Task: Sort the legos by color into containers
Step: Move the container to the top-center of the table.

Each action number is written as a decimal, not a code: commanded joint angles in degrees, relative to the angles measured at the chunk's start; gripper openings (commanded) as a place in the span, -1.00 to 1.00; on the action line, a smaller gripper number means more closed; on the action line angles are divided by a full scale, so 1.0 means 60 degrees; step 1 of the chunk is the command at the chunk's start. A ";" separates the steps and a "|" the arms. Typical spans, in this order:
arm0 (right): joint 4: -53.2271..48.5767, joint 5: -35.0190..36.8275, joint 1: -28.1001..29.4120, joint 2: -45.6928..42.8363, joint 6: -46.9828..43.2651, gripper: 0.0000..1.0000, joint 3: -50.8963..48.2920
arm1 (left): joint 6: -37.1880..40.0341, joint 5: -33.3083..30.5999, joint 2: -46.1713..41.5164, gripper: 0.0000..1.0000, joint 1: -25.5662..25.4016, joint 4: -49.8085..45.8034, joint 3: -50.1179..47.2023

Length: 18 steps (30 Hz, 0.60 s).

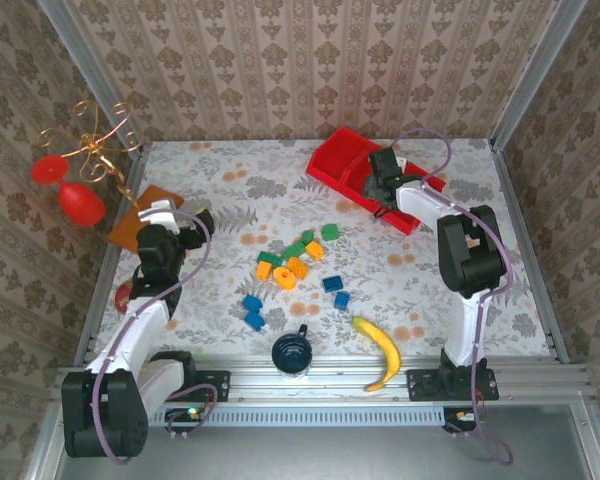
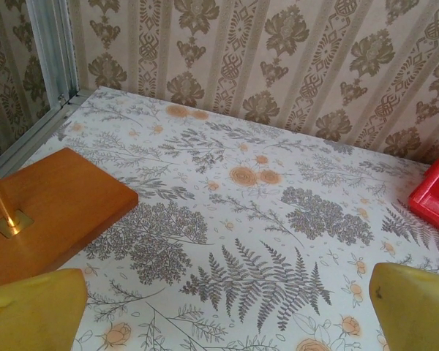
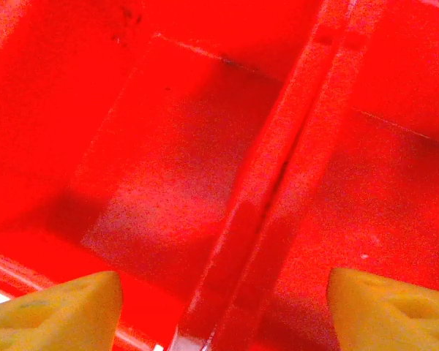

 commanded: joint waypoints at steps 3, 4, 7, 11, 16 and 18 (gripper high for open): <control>-0.0614 -0.0608 -0.0032 0.0461 0.0010 0.22 0.0364 | -0.0243 0.0180 0.0234 1.00 -0.0067 -0.0143 0.0133; -0.0619 -0.0756 -0.0029 0.0506 -0.0020 0.17 0.0365 | -0.0256 0.0178 0.0284 1.00 -0.0067 -0.0140 0.0160; -0.0545 -0.1200 0.0011 0.0559 -0.0158 0.01 0.0303 | -0.0243 0.0236 0.0502 1.00 -0.0064 -0.0204 0.0253; -0.0518 -0.1531 0.0174 0.0615 -0.0460 -0.17 0.0310 | -0.0272 0.0331 0.0768 1.00 -0.0093 -0.0496 0.0440; -0.0556 -0.1761 0.0526 0.0743 -0.0861 -0.33 0.0454 | -0.0374 0.0339 0.0879 1.00 -0.0126 -0.0621 0.0486; -0.0566 -0.1860 0.0674 0.0819 -0.0973 -0.36 0.0572 | -0.0403 0.0341 0.0874 1.00 -0.0126 -0.0610 0.0457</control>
